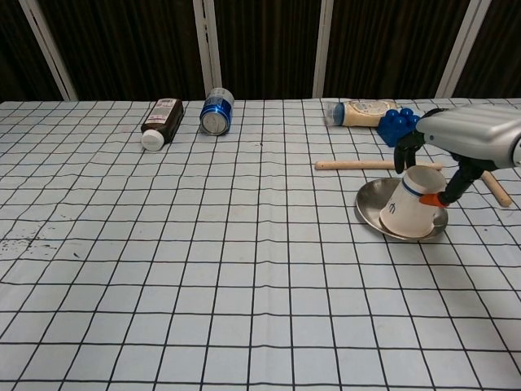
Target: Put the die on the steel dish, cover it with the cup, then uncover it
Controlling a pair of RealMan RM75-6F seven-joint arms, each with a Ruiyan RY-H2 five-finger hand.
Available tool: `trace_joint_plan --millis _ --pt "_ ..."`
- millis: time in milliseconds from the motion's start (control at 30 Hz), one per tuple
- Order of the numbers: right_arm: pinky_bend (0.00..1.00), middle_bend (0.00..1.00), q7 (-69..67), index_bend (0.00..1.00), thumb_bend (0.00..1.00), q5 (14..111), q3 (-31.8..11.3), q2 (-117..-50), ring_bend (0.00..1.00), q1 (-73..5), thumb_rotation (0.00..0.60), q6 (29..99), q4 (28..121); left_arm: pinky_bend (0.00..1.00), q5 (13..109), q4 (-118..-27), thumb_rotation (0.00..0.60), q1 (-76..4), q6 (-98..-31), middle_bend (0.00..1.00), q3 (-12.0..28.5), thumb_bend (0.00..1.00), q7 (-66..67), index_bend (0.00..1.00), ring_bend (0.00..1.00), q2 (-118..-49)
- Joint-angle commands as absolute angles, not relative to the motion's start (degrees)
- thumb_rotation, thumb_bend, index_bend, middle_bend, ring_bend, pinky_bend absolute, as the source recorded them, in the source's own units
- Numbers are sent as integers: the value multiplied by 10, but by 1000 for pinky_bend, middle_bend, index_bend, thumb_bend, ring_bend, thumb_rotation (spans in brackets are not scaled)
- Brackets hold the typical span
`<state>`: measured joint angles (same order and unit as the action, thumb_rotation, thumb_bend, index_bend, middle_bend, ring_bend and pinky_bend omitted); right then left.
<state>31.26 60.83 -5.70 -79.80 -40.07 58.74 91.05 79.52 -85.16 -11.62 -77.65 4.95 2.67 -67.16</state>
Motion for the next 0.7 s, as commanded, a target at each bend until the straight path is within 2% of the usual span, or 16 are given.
trace_joint_plan --millis 33,467,700 --pt "0 508 310 396 408 608 -60 -809 239 -405 600 581 900 99 795 -852 600 -116 -777 0 49 467 26 265 0 -671" --pt "0 508 284 396 409 576 -86 -845 240 -433 600 531 808 99 791 -849 600 -116 -776 0 51 467 31 266 0 -673" --pt "0 508 261 396 409 588 -88 -837 239 -429 600 533 797 99 786 -847 600 -118 -773 0 52 467 40 266 0 -677"
